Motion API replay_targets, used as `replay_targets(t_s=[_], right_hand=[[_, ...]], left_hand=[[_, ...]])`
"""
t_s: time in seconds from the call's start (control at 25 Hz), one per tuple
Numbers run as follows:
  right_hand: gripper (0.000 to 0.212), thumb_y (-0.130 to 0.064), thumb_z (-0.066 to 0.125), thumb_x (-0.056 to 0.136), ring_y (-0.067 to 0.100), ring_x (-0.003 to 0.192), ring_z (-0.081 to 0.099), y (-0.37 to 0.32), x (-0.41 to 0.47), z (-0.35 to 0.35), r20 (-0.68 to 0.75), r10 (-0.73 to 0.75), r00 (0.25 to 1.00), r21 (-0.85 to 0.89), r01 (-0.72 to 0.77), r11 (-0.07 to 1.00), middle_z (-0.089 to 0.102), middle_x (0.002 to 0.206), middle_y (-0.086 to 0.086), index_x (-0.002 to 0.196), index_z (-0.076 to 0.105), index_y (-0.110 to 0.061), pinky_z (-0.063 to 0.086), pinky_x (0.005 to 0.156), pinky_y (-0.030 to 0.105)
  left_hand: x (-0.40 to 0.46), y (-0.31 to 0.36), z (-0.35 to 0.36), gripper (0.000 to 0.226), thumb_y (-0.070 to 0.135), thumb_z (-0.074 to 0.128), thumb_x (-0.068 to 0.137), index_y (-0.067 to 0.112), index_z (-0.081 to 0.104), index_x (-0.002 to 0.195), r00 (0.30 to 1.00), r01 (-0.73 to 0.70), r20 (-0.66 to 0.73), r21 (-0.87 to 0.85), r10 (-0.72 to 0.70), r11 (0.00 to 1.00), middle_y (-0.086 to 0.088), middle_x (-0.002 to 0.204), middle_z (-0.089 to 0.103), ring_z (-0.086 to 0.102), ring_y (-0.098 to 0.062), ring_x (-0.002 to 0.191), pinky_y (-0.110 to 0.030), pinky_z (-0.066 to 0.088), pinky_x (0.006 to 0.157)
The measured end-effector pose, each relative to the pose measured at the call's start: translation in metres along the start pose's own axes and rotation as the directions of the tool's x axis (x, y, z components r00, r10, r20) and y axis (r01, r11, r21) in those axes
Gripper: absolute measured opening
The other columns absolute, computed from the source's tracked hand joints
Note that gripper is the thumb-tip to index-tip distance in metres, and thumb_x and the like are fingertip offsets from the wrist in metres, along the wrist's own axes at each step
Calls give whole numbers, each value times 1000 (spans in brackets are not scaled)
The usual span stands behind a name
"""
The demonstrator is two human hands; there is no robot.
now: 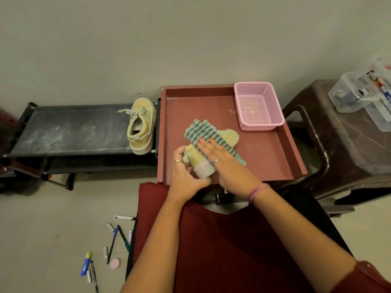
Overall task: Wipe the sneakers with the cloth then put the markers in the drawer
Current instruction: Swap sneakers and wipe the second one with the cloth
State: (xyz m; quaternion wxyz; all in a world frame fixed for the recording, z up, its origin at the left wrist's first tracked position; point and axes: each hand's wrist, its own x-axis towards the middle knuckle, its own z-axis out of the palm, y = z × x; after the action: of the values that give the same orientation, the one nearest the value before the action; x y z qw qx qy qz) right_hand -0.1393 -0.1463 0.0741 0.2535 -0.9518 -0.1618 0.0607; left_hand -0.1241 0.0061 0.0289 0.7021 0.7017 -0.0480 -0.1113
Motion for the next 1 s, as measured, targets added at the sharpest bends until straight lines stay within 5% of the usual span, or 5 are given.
replay_targets(t_s=[0.28, 0.4, 0.56, 0.64, 1.0], right_hand=[[88, 17, 40, 79, 19, 147, 0, 11, 26, -20, 152, 201, 968, 29, -207, 978, 2, 160, 2, 151, 3, -16, 6, 121, 36], [78, 3, 46, 86, 25, 147, 2, -27, -4, -6, 42, 71, 997, -152, -64, 986, 4, 160, 6, 151, 5, -10, 9, 119, 37], [48, -13, 29, 96, 27, 140, 32, -19, -37, 33, -81, -262, 962, -535, 180, 825, 39, 149, 6, 142, 39, -9, 31, 112, 45], [46, -11, 22, 101, 23, 140, 31, 3, -37, 29, -96, -349, 932, -585, 231, 777, 37, 151, 3, 144, 36, -13, 28, 112, 44], [74, 12, 47, 82, 25, 145, 17, 33, -9, 24, -214, -325, 921, -268, 265, 926, 25, 154, 2, 147, 23, -14, 24, 116, 45]], left_hand=[[0, 6, 5, 89, -15, 79, 55, 27, 40, 123, 998, -43, -55, -23, 42, 999, 6, 120, 54, 61, -8, 108, -21, 51, 83], [0, 9, 2, 86, -15, 81, 57, 24, 44, 124, 998, -14, -63, -45, 11, 999, 2, 122, 59, 62, -11, 111, -20, 51, 85], [-1, 8, 2, 52, 14, 77, 74, 13, 54, 120, 986, -12, -162, 119, 31, 993, 5, 111, 65, 63, -7, 105, -21, 52, 88], [-2, 9, 3, 66, 21, 83, 62, 16, 53, 121, 991, 0, -137, 101, 14, 995, 1, 113, 66, 65, -9, 105, -31, 54, 91], [2, 5, 0, 85, -21, 77, 59, 19, 41, 125, 996, -9, -89, -62, 3, 998, 3, 117, 59, 63, -10, 108, -20, 51, 83]])
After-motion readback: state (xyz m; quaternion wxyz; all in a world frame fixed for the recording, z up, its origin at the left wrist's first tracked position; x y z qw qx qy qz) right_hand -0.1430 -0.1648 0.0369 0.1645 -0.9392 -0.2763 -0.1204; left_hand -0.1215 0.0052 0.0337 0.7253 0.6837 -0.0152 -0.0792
